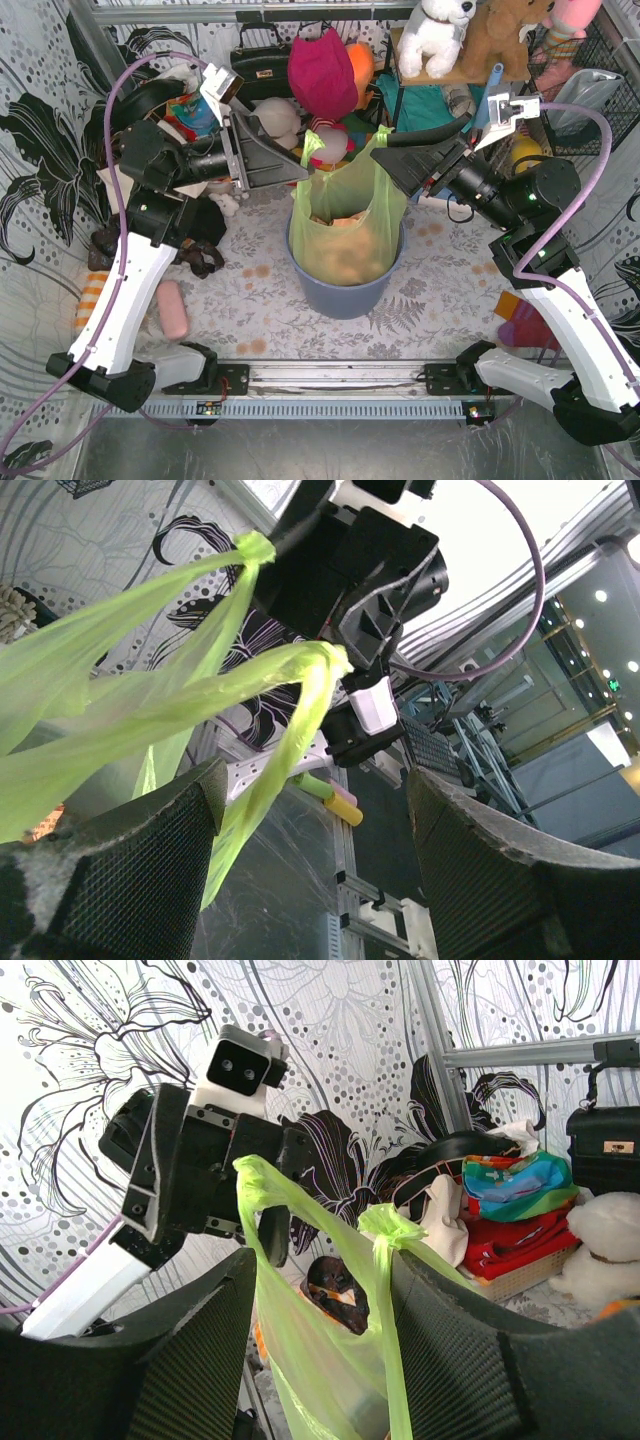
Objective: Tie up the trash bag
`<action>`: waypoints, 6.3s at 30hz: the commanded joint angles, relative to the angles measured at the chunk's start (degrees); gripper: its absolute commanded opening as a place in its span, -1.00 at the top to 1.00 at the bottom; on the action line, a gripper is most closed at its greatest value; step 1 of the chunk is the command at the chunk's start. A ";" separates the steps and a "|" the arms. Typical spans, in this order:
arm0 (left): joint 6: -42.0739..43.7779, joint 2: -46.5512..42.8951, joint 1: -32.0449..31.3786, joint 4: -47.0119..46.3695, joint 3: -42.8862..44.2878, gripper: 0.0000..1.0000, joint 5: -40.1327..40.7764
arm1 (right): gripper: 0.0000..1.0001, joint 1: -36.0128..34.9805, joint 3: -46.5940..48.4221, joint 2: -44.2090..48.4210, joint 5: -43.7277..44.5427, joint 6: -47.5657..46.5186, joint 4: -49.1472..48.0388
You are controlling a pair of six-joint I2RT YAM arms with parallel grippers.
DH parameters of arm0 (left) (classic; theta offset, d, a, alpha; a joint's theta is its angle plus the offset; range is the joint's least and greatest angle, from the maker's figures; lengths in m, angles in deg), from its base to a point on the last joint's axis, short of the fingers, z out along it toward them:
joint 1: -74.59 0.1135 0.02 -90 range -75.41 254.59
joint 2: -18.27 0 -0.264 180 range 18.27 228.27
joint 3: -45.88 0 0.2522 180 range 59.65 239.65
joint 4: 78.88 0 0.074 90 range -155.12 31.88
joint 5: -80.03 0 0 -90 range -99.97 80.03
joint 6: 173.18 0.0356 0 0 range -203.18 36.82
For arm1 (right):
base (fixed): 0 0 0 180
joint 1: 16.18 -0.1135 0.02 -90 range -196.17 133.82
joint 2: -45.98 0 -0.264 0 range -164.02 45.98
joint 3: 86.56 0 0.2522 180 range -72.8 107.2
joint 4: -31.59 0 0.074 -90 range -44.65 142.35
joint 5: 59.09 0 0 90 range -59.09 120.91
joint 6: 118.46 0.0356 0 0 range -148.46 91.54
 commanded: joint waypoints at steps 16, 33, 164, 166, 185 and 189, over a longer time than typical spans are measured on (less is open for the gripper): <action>-3.60 10.12 -6.53 -10.28 12.99 -0.59 1.41 | -0.12 -0.36 3.56 -3.56 -1.83 1.57 -5.09; -1.01 6.86 3.38 -1.56 17.89 -0.51 3.18 | -0.12 -0.36 3.95 0.31 -1.35 1.00 -3.48; 22.99 -6.63 0.11 24.85 14.00 -0.15 31.20 | 0.09 -0.40 0.49 -1.64 4.52 7.00 -5.08; 23.91 -5.85 0.04 28.12 17.25 -0.20 31.07 | 0.00 -0.38 2.04 -1.18 5.35 5.73 -1.32; 14.22 -4.31 -2.28 24.57 19.03 -0.26 23.89 | -0.25 -0.37 10.26 2.18 15.89 -2.19 20.43; 15.79 0.86 -9.72 24.58 25.64 -0.26 26.36 | -0.25 -0.38 11.07 1.86 16.17 -2.46 20.58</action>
